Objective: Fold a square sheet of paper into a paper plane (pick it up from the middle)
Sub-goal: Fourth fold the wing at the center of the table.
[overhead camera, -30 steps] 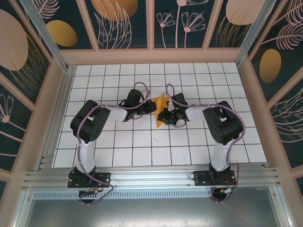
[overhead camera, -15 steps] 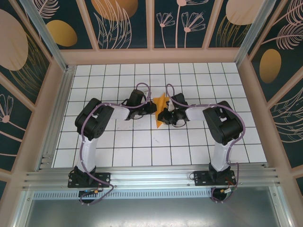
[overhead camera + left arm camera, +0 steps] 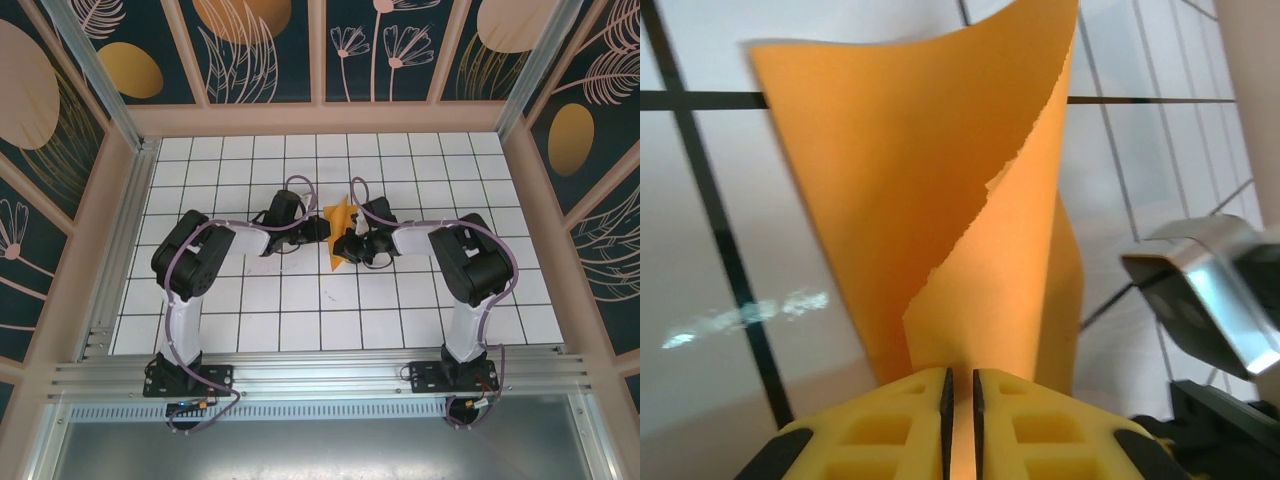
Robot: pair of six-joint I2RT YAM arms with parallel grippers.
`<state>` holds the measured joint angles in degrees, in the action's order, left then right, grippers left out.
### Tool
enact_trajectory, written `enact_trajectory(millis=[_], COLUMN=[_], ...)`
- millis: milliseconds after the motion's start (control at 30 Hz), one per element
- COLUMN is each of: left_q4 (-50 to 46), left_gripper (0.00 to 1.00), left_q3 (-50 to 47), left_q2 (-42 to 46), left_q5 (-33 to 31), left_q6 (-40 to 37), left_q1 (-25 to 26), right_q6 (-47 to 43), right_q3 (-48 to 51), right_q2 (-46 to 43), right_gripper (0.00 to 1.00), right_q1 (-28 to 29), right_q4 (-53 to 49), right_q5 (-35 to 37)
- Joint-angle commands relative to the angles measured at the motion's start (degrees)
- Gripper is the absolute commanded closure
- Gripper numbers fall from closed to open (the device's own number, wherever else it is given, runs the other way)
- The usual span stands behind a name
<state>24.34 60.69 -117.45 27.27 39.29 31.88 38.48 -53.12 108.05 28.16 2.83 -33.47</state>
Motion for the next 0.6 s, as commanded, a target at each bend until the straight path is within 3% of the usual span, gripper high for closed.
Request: enact_trajectory(millis=[0,567], left_q4=[4.9,0.3], left_gripper=[0.83,0.84], left_q3=[-1.2,1.6], left_q2=[1.8,-2.3], left_q5=[4.3,4.7], left_q6=[0.5,-0.6], left_q1=[-0.1,0.0], right_q6=[-0.5,-0.8], right_q3=[1.1,-2.9], right_q2=[2.7,5.6], right_gripper=[0.85,0.84], right_q1=[-0.8,-0.7], right_q4=[-7.8,-14.3], right_q5=[3.2,4.5])
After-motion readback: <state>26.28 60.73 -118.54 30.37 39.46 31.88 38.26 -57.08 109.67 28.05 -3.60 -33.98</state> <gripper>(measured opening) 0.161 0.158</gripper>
